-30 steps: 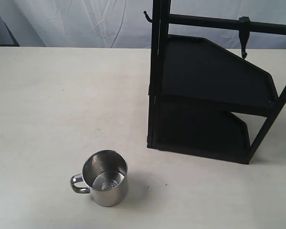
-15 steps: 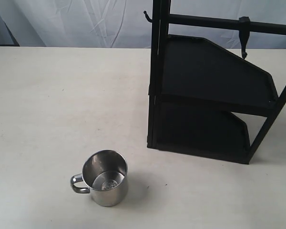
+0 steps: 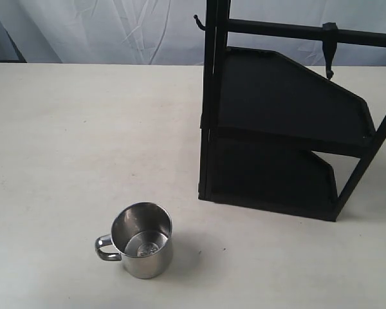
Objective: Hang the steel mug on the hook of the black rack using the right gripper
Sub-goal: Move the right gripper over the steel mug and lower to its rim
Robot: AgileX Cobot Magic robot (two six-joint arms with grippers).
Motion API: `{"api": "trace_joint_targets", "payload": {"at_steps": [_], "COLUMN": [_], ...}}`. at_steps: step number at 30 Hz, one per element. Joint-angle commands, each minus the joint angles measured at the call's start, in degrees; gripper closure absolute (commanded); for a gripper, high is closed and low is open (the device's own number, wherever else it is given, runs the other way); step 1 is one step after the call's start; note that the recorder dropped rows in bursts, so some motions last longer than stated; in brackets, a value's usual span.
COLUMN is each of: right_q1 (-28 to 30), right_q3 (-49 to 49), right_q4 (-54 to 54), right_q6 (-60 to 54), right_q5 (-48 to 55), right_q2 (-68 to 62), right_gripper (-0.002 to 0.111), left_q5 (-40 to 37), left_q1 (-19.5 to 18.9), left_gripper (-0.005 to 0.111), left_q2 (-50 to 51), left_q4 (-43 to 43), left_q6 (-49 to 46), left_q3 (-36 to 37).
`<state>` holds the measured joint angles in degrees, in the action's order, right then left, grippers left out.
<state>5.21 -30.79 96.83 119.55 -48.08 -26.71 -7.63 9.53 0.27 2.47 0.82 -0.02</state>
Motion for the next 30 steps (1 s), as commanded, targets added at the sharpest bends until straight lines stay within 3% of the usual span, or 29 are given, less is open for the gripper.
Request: {"api": "trace_joint_targets", "payload": {"at_steps": [1, 4, 8, 13, 19, 24, 30], "right_q1": [-5.2, -10.2, -24.5, -42.1, -56.7, -64.2, -66.6], "right_q3": [-2.7, -4.4, -8.4, -14.8, -17.0, -17.0, -17.0], "right_q4": [3.1, 3.1, 3.1, 3.1, 3.1, 3.1, 3.1], "right_q6": [1.6, -3.3, -14.7, -9.8, -6.7, -3.4, -2.6], "right_q5": [-7.0, -4.5, -0.1, 9.7, 20.8, 28.4, 39.0], "right_q2": [-16.8, -26.0, -30.2, -37.8, -46.3, -53.0, -56.7], "right_gripper": [0.109, 0.109, 0.109, 0.109, 0.109, 0.109, 0.109], "left_q5": [0.3, 0.3, 0.3, 0.3, 0.3, 0.3, 0.3], "left_q1": [0.3, 0.3, 0.3, 0.3, 0.3, 0.3, 0.3], "left_gripper": [0.105, 0.105, 0.105, 0.105, 0.105, 0.105, 0.105], "left_q2": [-0.3, -0.3, -0.3, -0.3, -0.3, -0.3, -0.3], "left_q4": [0.1, 0.1, 0.1, 0.1, 0.1, 0.1, 0.1], "left_q6": [0.1, 0.1, 0.1, 0.1, 0.1, 0.1, 0.1], "left_q3": [0.0, 0.0, 0.0, 0.0, 0.0, 0.0, 0.0]}}
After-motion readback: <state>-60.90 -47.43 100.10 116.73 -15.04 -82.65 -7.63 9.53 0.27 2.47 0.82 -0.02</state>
